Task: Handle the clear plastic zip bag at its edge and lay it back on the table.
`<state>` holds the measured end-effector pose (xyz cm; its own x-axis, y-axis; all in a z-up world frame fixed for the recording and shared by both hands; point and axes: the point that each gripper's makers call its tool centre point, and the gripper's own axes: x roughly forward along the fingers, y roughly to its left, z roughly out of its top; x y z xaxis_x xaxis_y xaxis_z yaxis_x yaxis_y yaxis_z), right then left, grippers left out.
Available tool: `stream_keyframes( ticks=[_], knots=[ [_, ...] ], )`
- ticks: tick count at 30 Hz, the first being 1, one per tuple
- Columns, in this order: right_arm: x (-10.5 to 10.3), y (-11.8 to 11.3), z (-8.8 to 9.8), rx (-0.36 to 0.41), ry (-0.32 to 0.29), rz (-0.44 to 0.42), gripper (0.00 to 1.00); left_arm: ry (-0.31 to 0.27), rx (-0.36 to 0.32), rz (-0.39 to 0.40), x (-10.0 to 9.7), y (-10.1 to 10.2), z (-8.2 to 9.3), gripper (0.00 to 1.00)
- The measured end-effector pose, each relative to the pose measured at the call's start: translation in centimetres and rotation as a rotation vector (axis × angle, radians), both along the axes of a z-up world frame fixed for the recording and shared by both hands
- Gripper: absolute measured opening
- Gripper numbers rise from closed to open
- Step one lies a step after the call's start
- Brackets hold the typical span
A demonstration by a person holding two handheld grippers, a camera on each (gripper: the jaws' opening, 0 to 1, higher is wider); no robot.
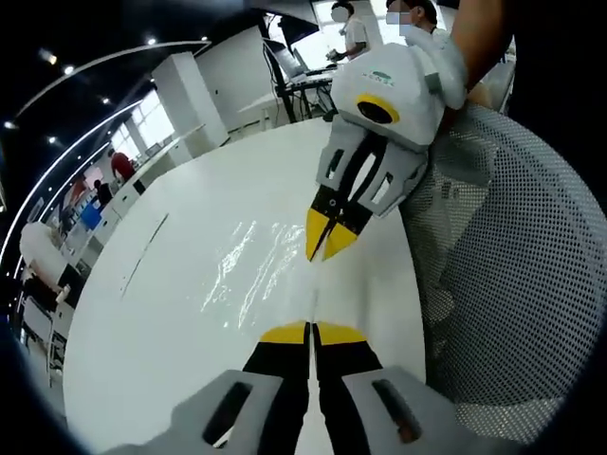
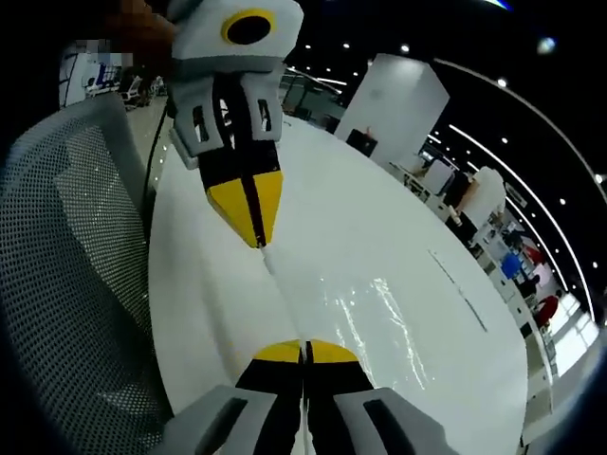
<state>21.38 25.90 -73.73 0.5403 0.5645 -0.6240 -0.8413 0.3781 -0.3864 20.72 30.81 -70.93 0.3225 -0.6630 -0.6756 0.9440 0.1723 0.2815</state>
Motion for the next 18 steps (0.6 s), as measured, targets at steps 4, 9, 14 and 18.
stream_keyframes(
  ticks=[4, 9, 14, 18],
  knots=[
    [-0.1, 0.2, 0.0, 0.000, -0.005, 0.016, 0.00, -0.024, 0.013, -0.039, 0.1, -0.1, -0.1, 0.12],
    [-0.1, 0.4, 0.2, 0.000, -0.021, 0.027, 0.00, -0.065, 0.054, -0.088, 0.6, -0.5, -0.6, 0.18],
    [-0.2, 0.5, 0.3, -0.003, -0.033, 0.041, 0.00, -0.093, 0.098, -0.132, 1.0, -0.7, -1.3, 0.16],
    [-0.3, 0.5, 0.4, -0.010, -0.041, 0.048, 0.00, -0.100, 0.109, -0.157, 1.1, -1.0, -1.4, 0.09]
  ],
)
